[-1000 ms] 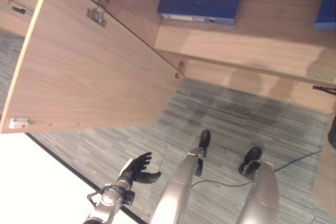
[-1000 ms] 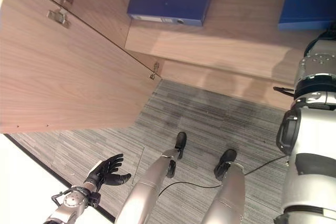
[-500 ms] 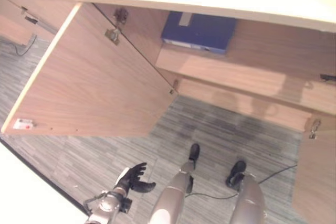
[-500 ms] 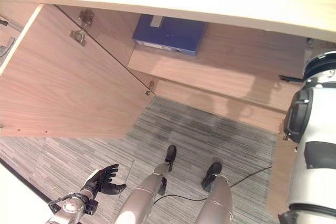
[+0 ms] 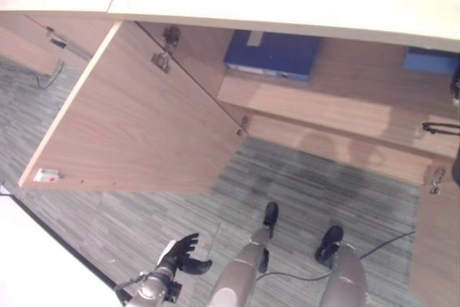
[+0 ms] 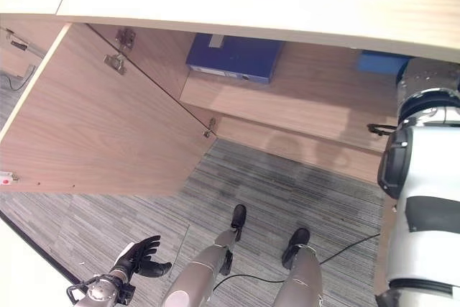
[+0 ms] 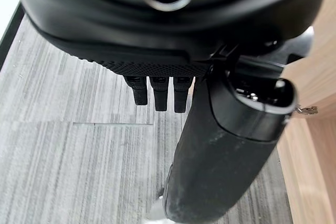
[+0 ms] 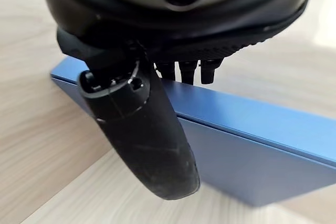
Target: Put the empty folder in the office cabinet
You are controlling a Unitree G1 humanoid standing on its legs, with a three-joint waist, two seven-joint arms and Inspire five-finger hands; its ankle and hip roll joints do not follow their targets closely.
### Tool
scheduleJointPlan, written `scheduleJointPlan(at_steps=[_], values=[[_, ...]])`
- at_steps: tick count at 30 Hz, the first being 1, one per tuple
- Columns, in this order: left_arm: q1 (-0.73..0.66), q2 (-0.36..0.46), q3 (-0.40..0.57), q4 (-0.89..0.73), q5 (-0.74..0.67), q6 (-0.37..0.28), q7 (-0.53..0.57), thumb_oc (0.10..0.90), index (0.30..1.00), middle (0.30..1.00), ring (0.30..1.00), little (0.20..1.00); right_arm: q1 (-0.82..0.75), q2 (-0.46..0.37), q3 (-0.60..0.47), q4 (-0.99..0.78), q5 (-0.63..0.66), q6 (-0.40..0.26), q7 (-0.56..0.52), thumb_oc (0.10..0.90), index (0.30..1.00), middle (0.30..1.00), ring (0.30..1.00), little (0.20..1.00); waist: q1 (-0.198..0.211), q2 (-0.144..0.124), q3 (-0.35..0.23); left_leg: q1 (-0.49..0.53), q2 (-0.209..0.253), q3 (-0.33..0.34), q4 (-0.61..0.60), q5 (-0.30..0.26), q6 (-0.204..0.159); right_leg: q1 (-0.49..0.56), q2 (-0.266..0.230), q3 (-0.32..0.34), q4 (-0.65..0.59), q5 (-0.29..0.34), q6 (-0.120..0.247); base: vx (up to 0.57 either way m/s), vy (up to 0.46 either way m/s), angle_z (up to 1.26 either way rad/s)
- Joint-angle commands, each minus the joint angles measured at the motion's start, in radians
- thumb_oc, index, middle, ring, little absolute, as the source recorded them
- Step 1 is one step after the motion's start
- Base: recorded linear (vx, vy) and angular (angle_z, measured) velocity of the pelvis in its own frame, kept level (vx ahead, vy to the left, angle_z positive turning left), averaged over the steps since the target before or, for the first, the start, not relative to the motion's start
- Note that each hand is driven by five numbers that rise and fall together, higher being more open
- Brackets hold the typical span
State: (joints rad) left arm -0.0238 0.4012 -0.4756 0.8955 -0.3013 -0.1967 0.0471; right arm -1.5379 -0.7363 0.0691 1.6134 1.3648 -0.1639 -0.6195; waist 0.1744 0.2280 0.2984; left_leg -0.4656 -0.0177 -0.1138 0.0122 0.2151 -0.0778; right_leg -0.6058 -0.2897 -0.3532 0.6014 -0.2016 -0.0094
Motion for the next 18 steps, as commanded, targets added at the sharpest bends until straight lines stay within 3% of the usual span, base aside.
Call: scheduleJointPlan(at_steps=[1,6,9,11,12,18], values=[[-0.018,0.016,-0.018,0.068,-0.014,-0.005,0.037,0.8,0.9,0.9,0.9,0.9,-0.031,-0.051,0.033,-0.124,-0.038,-0.058,0.015,0.8,0.9,0.9,0.9,0.9,0.017,-0.001,0.01,0.097,0.129,-0.028,0.024,-0.164,-0.125,0.143,0.006,0.035,-0.135,-0.027,0.169,0.01,0.004,-0.04],[-0.014,-0.001,-0.012,0.046,-0.034,0.002,0.039,0.8,0.9,0.9,0.9,0.9,0.095,0.065,-0.031,-0.25,-0.03,-0.132,0.009,0.8,0.9,0.9,0.9,0.9,-0.001,-0.006,0.024,0.118,0.143,-0.032,-0.008,-0.154,-0.123,0.148,0.018,0.035,-0.148,-0.02,0.168,0.0,0.003,-0.07],[-0.019,-0.023,-0.002,0.046,-0.055,0.011,0.048,0.8,0.9,0.9,0.9,0.9,0.205,0.2,-0.071,-0.378,-0.046,-0.201,0.005,0.8,0.9,0.9,0.9,0.9,-0.019,-0.012,0.037,0.131,0.151,-0.027,-0.027,-0.15,-0.122,0.148,0.025,0.037,-0.155,-0.016,0.165,0.0,0.004,-0.07],[-0.017,-0.027,0.003,0.046,-0.061,0.014,0.048,0.8,0.9,0.9,0.9,0.9,0.235,0.23,-0.078,-0.424,-0.055,-0.219,0.003,0.8,0.9,0.9,0.9,0.9,-0.023,-0.013,0.039,0.135,0.152,-0.026,-0.03,-0.148,-0.121,0.146,0.026,0.037,-0.155,-0.014,0.165,-0.01,0.011,-0.08],[-0.01,-0.038,0.006,0.038,-0.067,0.02,0.042,0.8,0.9,0.9,0.9,0.9,0.292,0.285,-0.081,-0.522,-0.074,-0.251,0.01,0.8,0.9,0.9,0.9,0.9,-0.033,-0.015,0.045,0.14,0.154,-0.021,-0.035,-0.145,-0.12,0.145,0.03,0.041,-0.156,-0.011,0.163,-0.01,0.014,-0.16],[0.015,-0.051,0.026,0.017,-0.069,0.035,0.036,0.8,0.9,0.9,0.9,0.9,0.44,0.372,-0.085,-0.798,-0.151,-0.322,0.016,0.8,0.9,0.9,0.9,0.9,-0.054,-0.02,0.06,0.153,0.158,-0.014,-0.049,-0.138,-0.12,0.146,0.034,0.046,-0.165,-0.004,0.158,-0.01,0.006,-0.11]])
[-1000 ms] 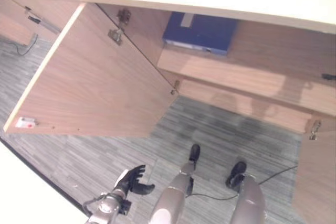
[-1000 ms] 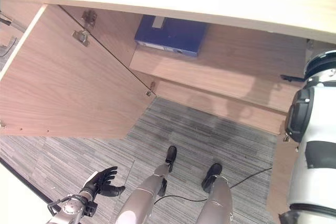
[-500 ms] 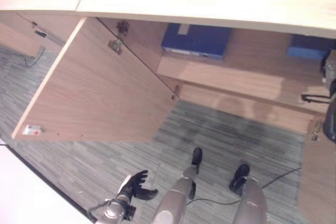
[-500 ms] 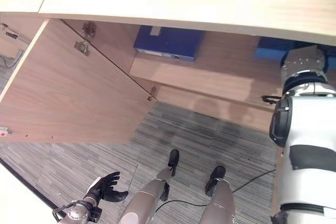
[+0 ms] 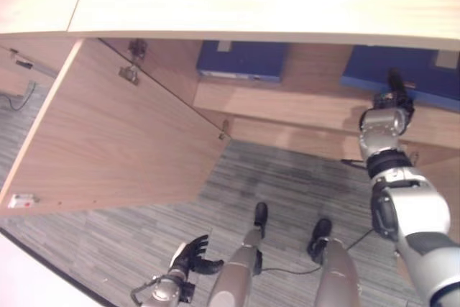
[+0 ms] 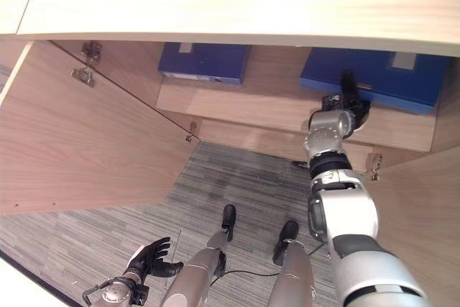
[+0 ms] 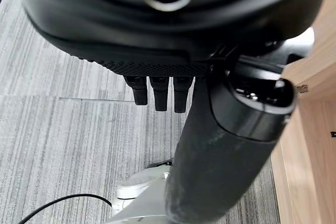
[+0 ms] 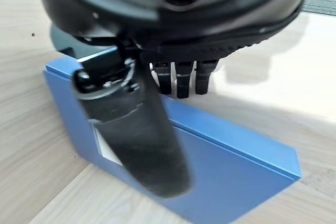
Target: Put the empty folder in the office cabinet
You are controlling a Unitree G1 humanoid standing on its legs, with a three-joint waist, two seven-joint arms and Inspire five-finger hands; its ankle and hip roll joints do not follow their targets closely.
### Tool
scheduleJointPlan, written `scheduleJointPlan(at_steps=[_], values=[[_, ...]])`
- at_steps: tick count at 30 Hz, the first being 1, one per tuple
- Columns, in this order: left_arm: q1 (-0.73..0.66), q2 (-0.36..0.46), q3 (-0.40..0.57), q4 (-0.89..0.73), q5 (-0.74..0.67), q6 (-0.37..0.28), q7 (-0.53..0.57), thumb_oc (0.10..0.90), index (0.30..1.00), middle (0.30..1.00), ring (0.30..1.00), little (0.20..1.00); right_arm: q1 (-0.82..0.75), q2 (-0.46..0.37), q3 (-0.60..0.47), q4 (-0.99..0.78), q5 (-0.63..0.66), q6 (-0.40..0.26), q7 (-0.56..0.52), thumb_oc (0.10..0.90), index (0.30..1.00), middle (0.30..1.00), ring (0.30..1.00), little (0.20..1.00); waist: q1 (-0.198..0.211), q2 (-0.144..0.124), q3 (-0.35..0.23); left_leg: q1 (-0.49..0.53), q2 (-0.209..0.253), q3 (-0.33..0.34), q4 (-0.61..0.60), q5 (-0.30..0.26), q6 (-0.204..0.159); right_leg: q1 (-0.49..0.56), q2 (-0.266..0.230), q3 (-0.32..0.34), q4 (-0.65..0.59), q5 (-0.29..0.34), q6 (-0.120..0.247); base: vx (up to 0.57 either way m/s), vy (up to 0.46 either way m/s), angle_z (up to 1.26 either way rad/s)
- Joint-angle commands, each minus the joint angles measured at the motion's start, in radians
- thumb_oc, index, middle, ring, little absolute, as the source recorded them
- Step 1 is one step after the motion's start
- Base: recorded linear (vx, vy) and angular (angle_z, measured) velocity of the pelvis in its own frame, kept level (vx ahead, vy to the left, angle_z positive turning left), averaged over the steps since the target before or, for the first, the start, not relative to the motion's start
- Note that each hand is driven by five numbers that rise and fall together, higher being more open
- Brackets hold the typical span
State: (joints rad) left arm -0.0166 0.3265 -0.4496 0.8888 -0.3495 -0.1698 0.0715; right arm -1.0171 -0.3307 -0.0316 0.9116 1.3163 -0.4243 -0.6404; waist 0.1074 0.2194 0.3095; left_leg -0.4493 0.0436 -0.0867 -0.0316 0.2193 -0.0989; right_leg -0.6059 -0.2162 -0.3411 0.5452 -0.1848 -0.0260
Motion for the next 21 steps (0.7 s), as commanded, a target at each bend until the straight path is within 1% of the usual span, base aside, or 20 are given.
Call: scheduleJointPlan(at_steps=[1,3,4,6,7,8,11,19,21], values=[[0.014,0.021,0.003,0.022,-0.022,0.011,0.009,0.8,0.9,0.9,0.9,0.9,-0.048,-0.02,0.014,-0.15,-0.125,-0.07,0.037,0.8,0.9,0.9,0.9,0.9,0.008,-0.013,0.05,0.141,0.097,-0.041,-0.008,-0.141,-0.099,0.149,-0.037,0.036,-0.111,-0.02,0.173,0.0,0.004,-0.11],[0.018,0.016,0.012,0.018,-0.024,0.014,0.008,0.8,0.9,0.9,0.9,0.9,-0.007,-0.007,0.013,-0.214,-0.157,-0.083,0.045,0.8,0.9,0.9,0.9,0.9,0.004,-0.014,0.053,0.145,0.097,-0.041,-0.01,-0.141,-0.099,0.154,-0.037,0.036,-0.118,-0.016,0.173,0.0,-0.005,-0.07],[0.019,0.016,0.012,0.017,-0.024,0.014,0.008,0.8,0.9,0.9,0.9,0.9,-0.004,-0.005,0.013,-0.218,-0.16,-0.082,0.042,0.8,0.9,0.9,0.9,0.9,0.004,-0.014,0.052,0.146,0.098,-0.042,-0.011,-0.14,-0.098,0.155,-0.037,0.036,-0.119,-0.016,0.173,0.0,-0.005,-0.03],[0.025,0.011,0.024,0.011,-0.027,0.013,0.005,0.8,0.9,0.9,0.9,0.9,0.058,0.001,0.005,-0.301,-0.213,-0.092,0.054,0.8,0.9,0.9,0.9,0.9,-0.003,-0.015,0.057,0.152,0.1,-0.041,-0.019,-0.137,-0.099,0.158,-0.035,0.033,-0.124,-0.012,0.173,0.0,0.0,0.0],[0.027,0.012,0.023,0.01,-0.027,0.013,0.005,0.8,0.9,0.9,0.9,0.9,0.061,0.003,0.004,-0.306,-0.216,-0.091,0.051,0.8,0.9,0.9,0.9,0.9,-0.003,-0.015,0.056,0.153,0.1,-0.041,-0.019,-0.137,-0.099,0.158,-0.035,0.033,-0.124,-0.012,0.173,0.0,0.0,0.0],[0.029,0.006,0.033,0.008,-0.025,0.014,0.002,0.8,0.9,0.9,0.9,0.9,0.108,0.019,0.002,-0.355,-0.251,-0.095,0.07,0.8,0.9,0.9,0.9,0.9,-0.008,-0.016,0.06,0.158,0.102,-0.04,-0.023,-0.136,-0.099,0.159,-0.034,0.034,-0.125,-0.009,0.174,0.0,0.0,0.0],[0.039,0.003,0.049,-0.005,-0.033,0.011,0.003,0.8,0.9,0.9,0.9,0.9,0.155,0.024,0.0,-0.384,-0.297,-0.094,0.089,0.8,0.9,0.9,0.9,0.9,-0.012,-0.017,0.065,0.161,0.104,-0.041,-0.027,-0.134,-0.099,0.159,-0.034,0.033,-0.127,-0.006,0.175,0.0,0.0,0.0],[0.045,-0.008,0.07,-0.01,-0.04,0.006,-0.005,0.8,0.9,0.9,0.9,0.9,0.256,0.055,-0.02,-0.47,-0.325,-0.111,0.148,0.8,0.9,0.9,0.9,0.9,-0.027,-0.017,0.077,0.171,0.11,-0.037,-0.032,-0.132,-0.1,0.161,-0.035,0.035,-0.125,-0.003,0.179,0.0,0.0,0.0],[0.056,-0.002,0.073,-0.017,-0.035,0.003,-0.011,0.8,0.9,0.9,0.9,0.9,0.256,0.043,-0.035,-0.467,-0.326,-0.12,0.154,0.8,0.9,0.9,0.9,0.9,-0.027,-0.016,0.074,0.177,0.111,-0.038,-0.035,-0.134,-0.102,0.164,-0.036,0.036,-0.125,-0.004,0.181,0.0,0.0,0.0]])
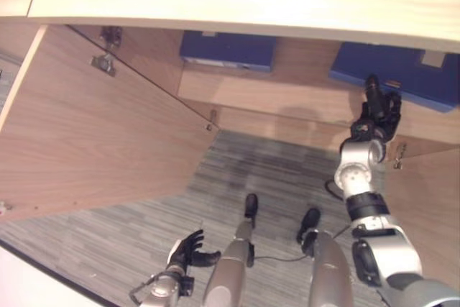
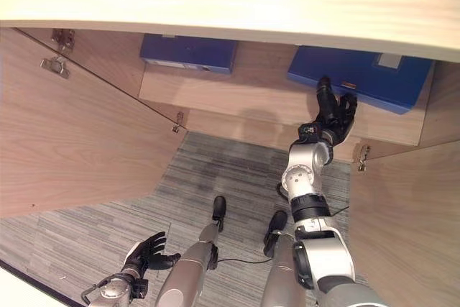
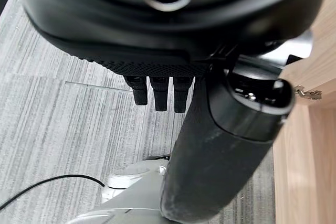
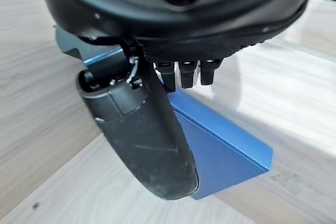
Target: Put the empty folder in the office cabinet
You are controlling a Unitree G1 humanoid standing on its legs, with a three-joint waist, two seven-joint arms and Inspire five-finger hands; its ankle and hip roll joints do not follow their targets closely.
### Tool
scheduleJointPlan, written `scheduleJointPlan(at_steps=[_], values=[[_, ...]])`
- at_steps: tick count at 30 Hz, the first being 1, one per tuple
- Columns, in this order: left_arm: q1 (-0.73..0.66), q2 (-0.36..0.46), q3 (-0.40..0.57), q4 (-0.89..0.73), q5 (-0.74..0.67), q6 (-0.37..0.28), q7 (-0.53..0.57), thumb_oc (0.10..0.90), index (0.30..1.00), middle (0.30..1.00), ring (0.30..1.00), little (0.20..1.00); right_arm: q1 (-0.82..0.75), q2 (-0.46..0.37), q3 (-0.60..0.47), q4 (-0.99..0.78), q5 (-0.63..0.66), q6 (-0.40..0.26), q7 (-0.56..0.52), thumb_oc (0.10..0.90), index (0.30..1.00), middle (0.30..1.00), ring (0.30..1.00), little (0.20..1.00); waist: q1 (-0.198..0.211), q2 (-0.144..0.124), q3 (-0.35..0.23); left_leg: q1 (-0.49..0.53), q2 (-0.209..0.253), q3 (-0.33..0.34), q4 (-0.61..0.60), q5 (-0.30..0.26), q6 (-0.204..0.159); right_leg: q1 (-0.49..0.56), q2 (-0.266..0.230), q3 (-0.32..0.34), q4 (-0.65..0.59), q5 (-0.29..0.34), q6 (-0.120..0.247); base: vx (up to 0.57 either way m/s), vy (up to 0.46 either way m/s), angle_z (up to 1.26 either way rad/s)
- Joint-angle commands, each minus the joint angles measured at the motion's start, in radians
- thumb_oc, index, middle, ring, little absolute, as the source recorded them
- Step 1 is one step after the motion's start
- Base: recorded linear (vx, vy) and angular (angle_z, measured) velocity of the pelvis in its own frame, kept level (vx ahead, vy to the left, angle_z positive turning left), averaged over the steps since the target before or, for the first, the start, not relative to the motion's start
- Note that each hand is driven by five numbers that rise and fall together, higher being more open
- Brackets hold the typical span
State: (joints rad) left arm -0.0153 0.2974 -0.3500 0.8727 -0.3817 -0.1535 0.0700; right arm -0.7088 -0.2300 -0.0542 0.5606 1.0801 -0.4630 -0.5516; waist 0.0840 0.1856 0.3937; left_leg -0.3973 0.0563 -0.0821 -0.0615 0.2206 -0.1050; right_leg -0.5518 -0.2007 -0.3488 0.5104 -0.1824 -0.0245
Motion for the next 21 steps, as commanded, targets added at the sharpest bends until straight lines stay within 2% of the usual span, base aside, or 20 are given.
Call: scheduleJointPlan(at_steps=[1,6,9,10,11,12,13,16,17,21], values=[[0.054,0.027,-0.027,-0.001,-0.003,-0.013,-0.01,0.8,0.9,0.9,0.9,0.9,-0.054,-0.058,-0.013,-0.114,-0.089,-0.081,0.066,0.8,0.9,0.9,0.9,0.9,-0.003,0.018,-0.01,0.126,0.098,-0.043,-0.005,-0.135,-0.096,0.111,-0.051,0.043,-0.09,-0.006,0.179,0.0,0.0,0.0],[0.063,0.051,-0.031,-0.012,-0.017,-0.022,-0.02,0.8,0.9,0.9,0.9,0.9,-0.157,-0.148,-0.046,0.011,-0.045,-0.077,0.066,0.8,0.9,0.9,0.9,0.9,0.012,0.02,-0.02,0.133,0.098,-0.041,-0.005,-0.139,-0.099,0.114,-0.056,0.041,-0.086,-0.007,0.184,0.0,0.0,0.0],[0.069,0.084,-0.043,-0.029,-0.03,-0.032,-0.039,0.8,0.9,0.9,0.9,0.9,-0.289,-0.253,-0.044,0.183,0.015,-0.039,0.074,0.8,0.9,0.9,0.9,0.9,0.03,0.023,-0.037,0.138,0.099,-0.041,-0.006,-0.141,-0.102,0.118,-0.061,0.037,-0.085,-0.006,0.19,0.0,0.0,0.0],[0.067,0.083,-0.043,-0.029,-0.03,-0.032,-0.039,0.8,0.9,0.9,0.9,0.9,-0.295,-0.257,-0.043,0.191,0.02,-0.039,0.08,0.8,0.9,0.9,0.9,0.9,0.031,0.024,-0.036,0.138,0.099,-0.041,-0.006,-0.141,-0.102,0.118,-0.061,0.038,-0.085,-0.006,0.19,0.0,0.0,0.0],[0.065,0.105,-0.053,-0.037,-0.037,-0.037,-0.052,0.8,0.9,0.9,0.9,0.9,-0.383,-0.335,-0.027,0.312,0.068,-0.011,0.095,0.8,0.9,0.9,0.9,0.9,0.047,0.027,-0.046,0.141,0.099,-0.043,-0.007,-0.142,-0.105,0.121,-0.064,0.034,-0.082,-0.009,0.193,0.0,0.0,0.0],[0.064,0.104,-0.053,-0.036,-0.038,-0.037,-0.052,0.8,0.9,0.9,0.9,0.9,-0.387,-0.338,-0.025,0.318,0.072,-0.011,0.1,0.8,0.9,0.9,0.9,0.9,0.047,0.028,-0.044,0.141,0.099,-0.042,-0.007,-0.142,-0.105,0.122,-0.063,0.034,-0.082,-0.009,0.193,0.02,-0.017,0.05],[0.065,0.133,-0.064,-0.05,-0.052,-0.044,-0.066,0.8,0.9,0.9,0.9,0.9,-0.496,-0.44,0.014,0.458,0.104,0.044,0.108,0.8,0.9,0.9,0.9,0.9,0.067,0.028,-0.061,0.142,0.098,-0.046,-0.008,-0.14,-0.11,0.126,-0.069,0.027,-0.079,-0.011,0.198,0.02,-0.012,0.05],[0.065,0.153,-0.081,-0.055,-0.052,-0.046,-0.081,0.8,0.9,0.9,0.9,0.9,-0.594,-0.533,0.074,0.579,0.116,0.1,0.116,0.8,0.9,0.9,0.9,0.9,0.087,0.032,-0.08,0.146,0.098,-0.051,-0.01,-0.137,-0.114,0.136,-0.074,0.018,-0.079,-0.013,0.202,0.01,-0.009,0.1],[0.063,0.152,-0.082,-0.055,-0.052,-0.046,-0.081,0.8,0.9,0.9,0.9,0.9,-0.601,-0.537,0.079,0.587,0.12,0.101,0.121,0.8,0.9,0.9,0.9,0.9,0.087,0.034,-0.079,0.146,0.098,-0.051,-0.01,-0.137,-0.115,0.136,-0.074,0.017,-0.08,-0.013,0.202,0.02,-0.009,0.05],[0.072,0.173,-0.093,-0.072,-0.057,-0.053,-0.097,0.8,0.9,0.9,0.9,0.9,-0.685,-0.628,0.173,0.677,0.071,0.177,0.128,0.8,0.9,0.9,0.9,0.9,0.115,0.045,-0.104,0.146,0.096,-0.062,-0.013,-0.133,-0.118,0.147,-0.075,0.003,-0.08,-0.017,0.204,0.0,-0.018,0.08]])
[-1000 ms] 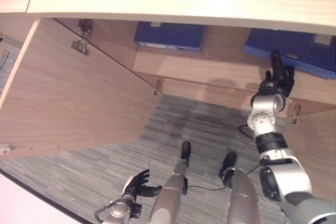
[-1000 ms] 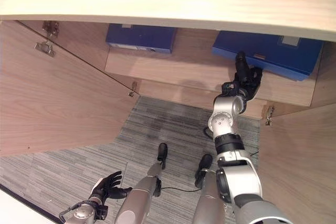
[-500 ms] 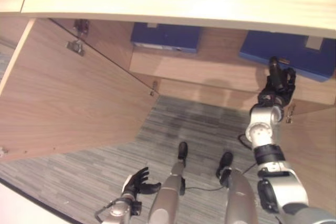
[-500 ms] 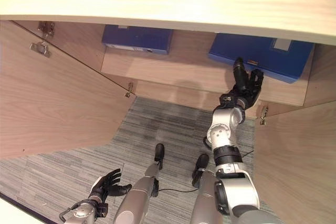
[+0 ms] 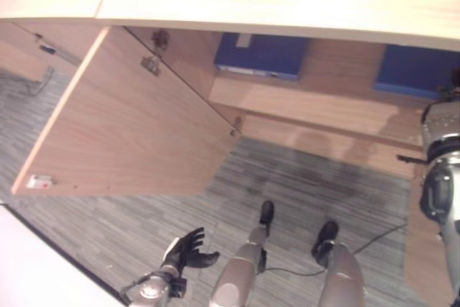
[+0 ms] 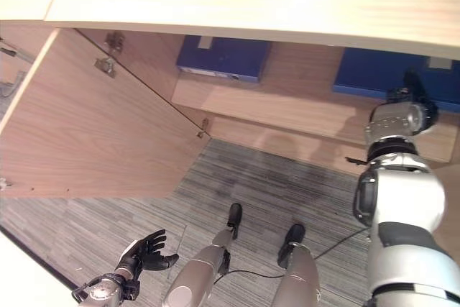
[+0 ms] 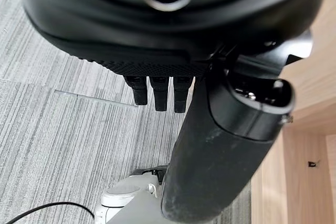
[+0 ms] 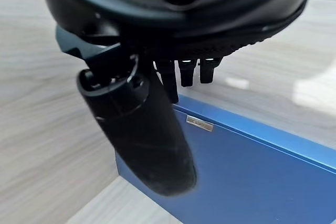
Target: Put the empty folder in the office cabinet
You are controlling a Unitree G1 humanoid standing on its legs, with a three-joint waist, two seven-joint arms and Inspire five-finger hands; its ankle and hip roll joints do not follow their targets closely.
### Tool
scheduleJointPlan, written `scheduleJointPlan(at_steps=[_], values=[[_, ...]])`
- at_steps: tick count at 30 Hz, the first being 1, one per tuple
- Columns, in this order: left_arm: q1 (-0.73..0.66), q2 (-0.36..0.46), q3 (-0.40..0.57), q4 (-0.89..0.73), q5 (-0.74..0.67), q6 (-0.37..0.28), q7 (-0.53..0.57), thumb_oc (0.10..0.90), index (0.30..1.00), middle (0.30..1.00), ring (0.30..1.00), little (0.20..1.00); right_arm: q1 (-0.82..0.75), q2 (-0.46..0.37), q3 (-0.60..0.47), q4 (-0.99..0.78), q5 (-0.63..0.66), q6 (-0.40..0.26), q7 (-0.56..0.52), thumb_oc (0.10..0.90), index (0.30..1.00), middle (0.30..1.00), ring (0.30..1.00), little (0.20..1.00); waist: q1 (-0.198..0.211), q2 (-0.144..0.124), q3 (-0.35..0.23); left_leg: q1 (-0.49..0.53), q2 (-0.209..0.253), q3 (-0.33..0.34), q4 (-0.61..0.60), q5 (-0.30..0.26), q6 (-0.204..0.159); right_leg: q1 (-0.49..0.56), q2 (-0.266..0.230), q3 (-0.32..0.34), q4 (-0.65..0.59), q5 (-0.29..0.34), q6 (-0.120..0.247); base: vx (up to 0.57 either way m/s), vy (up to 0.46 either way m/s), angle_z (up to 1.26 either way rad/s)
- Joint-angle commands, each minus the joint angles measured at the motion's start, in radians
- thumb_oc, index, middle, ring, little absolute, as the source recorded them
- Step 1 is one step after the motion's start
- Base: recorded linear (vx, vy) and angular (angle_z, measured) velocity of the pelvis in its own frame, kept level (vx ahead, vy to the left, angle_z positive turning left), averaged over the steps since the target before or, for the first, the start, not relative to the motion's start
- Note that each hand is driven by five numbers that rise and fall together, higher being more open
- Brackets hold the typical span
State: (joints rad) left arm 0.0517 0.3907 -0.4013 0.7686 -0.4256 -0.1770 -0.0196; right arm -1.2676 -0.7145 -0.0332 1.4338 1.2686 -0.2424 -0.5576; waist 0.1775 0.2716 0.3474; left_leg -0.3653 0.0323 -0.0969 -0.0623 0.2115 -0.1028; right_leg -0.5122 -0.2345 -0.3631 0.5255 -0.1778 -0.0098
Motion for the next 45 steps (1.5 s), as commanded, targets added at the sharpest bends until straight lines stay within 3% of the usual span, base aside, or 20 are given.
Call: scheduleJointPlan(at_steps=[1,6,8,10,11,12,13,14,15,17,19,23,30,37,45], values=[[0.006,0.08,-0.045,0.03,-0.01,-0.029,-0.009,0.8,0.9,0.9,0.9,0.9,-0.131,-0.145,0.158,-0.195,-0.118,-0.04,0.136,0.8,0.9,0.9,0.9,0.9,0.023,-0.039,-0.059,0.113,0.121,-0.049,-0.012,-0.122,-0.121,0.109,-0.042,0.015,-0.095,-0.022,0.19,0.0,0.0,0.0],[0.008,0.077,-0.048,0.031,0.002,-0.027,-0.01,0.8,0.9,0.9,0.9,0.9,-0.112,-0.12,0.165,-0.219,-0.111,-0.05,0.147,0.8,0.9,0.9,0.9,0.9,0.024,-0.036,-0.063,0.113,0.122,-0.052,-0.015,-0.119,-0.122,0.114,-0.041,0.011,-0.096,-0.023,0.189,0.0,0.0,0.0],[0.008,0.069,-0.042,0.032,-0.001,-0.024,-0.006,0.8,0.9,0.9,0.9,0.9,-0.069,-0.072,0.149,-0.282,-0.083,-0.08,0.158,0.8,0.9,0.9,0.9,0.9,0.018,-0.039,-0.06,0.116,0.123,-0.049,-0.015,-0.119,-0.12,0.117,-0.035,0.013,-0.098,-0.022,0.186,0.0,0.006,-0.02],[0.012,0.053,-0.025,0.031,-0.004,-0.017,-0.001,0.8,0.9,0.9,0.9,0.9,0.052,0.034,0.126,-0.476,-0.105,-0.139,0.15,0.8,0.9,0.9,0.9,0.9,0.002,-0.047,-0.047,0.119,0.127,-0.045,-0.015,-0.117,-0.118,0.121,-0.027,0.017,-0.104,-0.017,0.183,-0.02,0.016,-0.06],[0.009,0.021,0.002,0.037,-0.008,-0.009,0.012,0.8,0.9,0.9,0.9,0.9,0.205,0.145,0.075,-0.69,-0.161,-0.207,0.137,0.8,0.9,0.9,0.9,0.9,-0.022,-0.052,-0.03,0.12,0.131,-0.04,-0.013,-0.118,-0.114,0.125,-0.021,0.021,-0.109,-0.014,0.18,-0.01,0.012,-0.14],[0.012,0.006,0.018,0.047,-0.004,-0.004,0.02,0.8,0.9,0.9,0.9,0.9,0.314,0.211,0.04,-0.808,-0.217,-0.225,0.119,0.8,0.9,0.9,0.9,0.9,-0.035,-0.06,-0.026,0.122,0.134,-0.039,-0.013,-0.118,-0.112,0.132,-0.018,0.021,-0.117,-0.012,0.178,-0.04,0.015,-0.13],[0.004,-0.03,0.042,0.063,0.012,0.001,0.036,0.8,0.9,0.9,0.9,0.9,0.528,0.326,0.016,-0.988,-0.294,-0.247,0.131,0.8,0.9,0.9,0.9,0.9,-0.062,-0.075,-0.012,0.12,0.144,-0.035,-0.011,-0.114,-0.108,0.133,-0.007,0.022,-0.134,0.008,0.173,-0.01,0.0,-0.15],[0.01,-0.029,0.042,0.064,0.013,0.0,0.037,0.8,0.9,0.9,0.9,0.9,0.543,0.333,0.015,-1.005,-0.303,-0.244,0.123,0.8,0.9,0.9,0.9,0.9,-0.063,-0.078,-0.015,0.127,0.144,-0.034,-0.01,-0.121,-0.109,0.137,-0.008,0.023,-0.129,-0.001,0.174,-0.03,0.019,-0.11],[0.016,-0.043,0.061,0.067,0.027,0.007,0.04,0.8,0.9,0.9,0.9,0.9,0.698,0.407,0.033,-1.099,-0.334,-0.232,0.166,0.8,0.9,0.9,0.9,0.9,-0.084,-0.095,-0.011,0.128,0.151,-0.028,-0.01,-0.116,-0.108,0.143,0.0,0.024,-0.152,0.021,0.172,0.03,0.006,-0.14],[0.034,-0.049,0.094,0.08,0.037,0.013,0.039,0.8,0.9,0.9,0.9,0.9,0.87,0.455,0.07,-1.167,-0.363,-0.2,0.208,0.8,0.9,0.9,0.9,0.9,-0.108,-0.121,-0.018,0.152,0.16,-0.013,-0.01,-0.127,-0.11,0.163,0.009,0.027,-0.171,0.028,0.173,0.03,0.015,-0.08],[0.058,-0.049,0.129,0.084,0.06,0.015,0.028,0.8,0.9,0.9,0.9,0.9,1.027,0.439,0.1,-1.223,-0.416,-0.147,0.281,0.8,0.9,0.9,0.9,0.9,-0.141,-0.149,-0.028,0.184,0.172,0.015,-0.012,-0.132,-0.114,0.199,0.019,0.036,-0.215,0.054,0.178,0.06,0.056,-0.22],[0.088,-0.045,0.187,0.127,0.085,0.01,0.011,0.8,0.9,0.9,0.9,0.9,1.18,0.395,0.135,-1.266,-0.49,-0.091,0.378,0.8,0.9,0.9,0.9,0.9,-0.175,-0.18,-0.066,0.244,0.181,0.053,-0.02,-0.141,-0.116,0.271,0.031,0.044,-0.306,0.099,0.188,0.07,0.071,-0.28],[0.116,-0.053,0.239,0.19,0.121,0.002,-0.004,0.8,0.9,0.9,0.9,0.9,1.288,0.368,0.185,-1.286,-0.583,-0.045,0.462,0.8,0.9,0.9,0.9,0.9,-0.188,-0.205,-0.118,0.322,0.178,0.088,-0.025,-0.164,-0.111,0.361,0.04,0.052,-0.385,0.126,0.197,0.06,0.066,-0.16],[0.131,-0.058,0.274,0.206,0.138,-0.005,-0.013,0.8,0.9,0.9,0.9,0.9,1.323,0.337,0.27,-1.257,-0.688,0.003,0.53,0.8,0.9,0.9,0.9,0.9,-0.17,-0.225,-0.18,0.375,0.172,0.089,-0.025,-0.179,-0.104,0.451,0.041,0.034,-0.439,0.134,0.2,0.04,0.03,0.0],[0.156,-0.054,0.304,0.129,0.114,-0.04,-0.008,0.8,0.9,0.9,0.9,0.9,1.278,0.29,0.35,-1.186,-0.867,0.0,0.549,0.8,0.9,0.9,0.9,0.9,-0.094,-0.232,-0.2,0.373,0.172,0.017,-0.025,-0.157,-0.111,0.522,0.049,-0.017,-0.476,0.125,0.187,-0.02,-0.022,0.22]])
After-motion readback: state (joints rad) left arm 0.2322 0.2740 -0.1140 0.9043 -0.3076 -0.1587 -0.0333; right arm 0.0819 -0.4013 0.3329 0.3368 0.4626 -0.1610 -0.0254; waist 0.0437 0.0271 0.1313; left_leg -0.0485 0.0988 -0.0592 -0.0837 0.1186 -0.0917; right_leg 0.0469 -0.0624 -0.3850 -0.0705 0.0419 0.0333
